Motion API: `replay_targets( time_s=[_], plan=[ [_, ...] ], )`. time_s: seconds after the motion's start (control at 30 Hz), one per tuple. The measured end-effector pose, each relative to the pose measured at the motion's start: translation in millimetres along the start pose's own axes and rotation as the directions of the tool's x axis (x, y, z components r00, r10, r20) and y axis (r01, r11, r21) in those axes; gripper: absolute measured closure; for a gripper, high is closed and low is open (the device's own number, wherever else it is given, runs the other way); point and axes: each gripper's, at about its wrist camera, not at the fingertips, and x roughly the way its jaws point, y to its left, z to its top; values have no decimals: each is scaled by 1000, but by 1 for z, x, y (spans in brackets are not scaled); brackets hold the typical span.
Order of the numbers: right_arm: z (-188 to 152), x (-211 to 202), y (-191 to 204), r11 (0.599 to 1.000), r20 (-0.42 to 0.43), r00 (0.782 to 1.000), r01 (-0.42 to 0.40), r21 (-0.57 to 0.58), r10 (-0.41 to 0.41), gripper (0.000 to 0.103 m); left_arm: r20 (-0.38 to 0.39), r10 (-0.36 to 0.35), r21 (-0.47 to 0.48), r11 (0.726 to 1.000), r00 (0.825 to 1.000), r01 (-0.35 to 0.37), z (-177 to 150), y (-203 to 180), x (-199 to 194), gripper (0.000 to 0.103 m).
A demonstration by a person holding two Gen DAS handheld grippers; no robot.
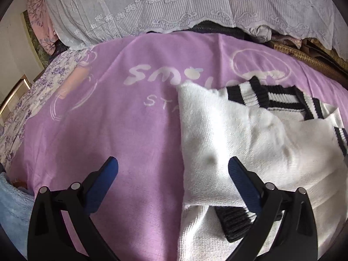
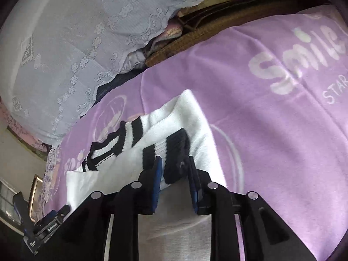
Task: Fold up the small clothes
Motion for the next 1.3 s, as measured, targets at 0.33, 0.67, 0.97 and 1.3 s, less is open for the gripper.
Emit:
replay_targets(
  time_s=[0.33,0.67,0.97,1.3],
  plan=[
    [8,15,46,970,-55,976,-214,-116,209,51,-12,-77,149,986,997,78,17,-66,5,4],
    [-2,24,64,961,-50,993,-116,-253,107,43,-42,-131,122,983,991,135,28,-66,16,4],
    [-8,39,71,936,-64,998,-26,-351,4,40,-103,-101,115,987,990,113,24,-77,43,5],
    [-45,27,64,871,-101,989,43,-489,-106,25,-107,-124,123,983,986,137,-16,-63,21,4]
  ],
)
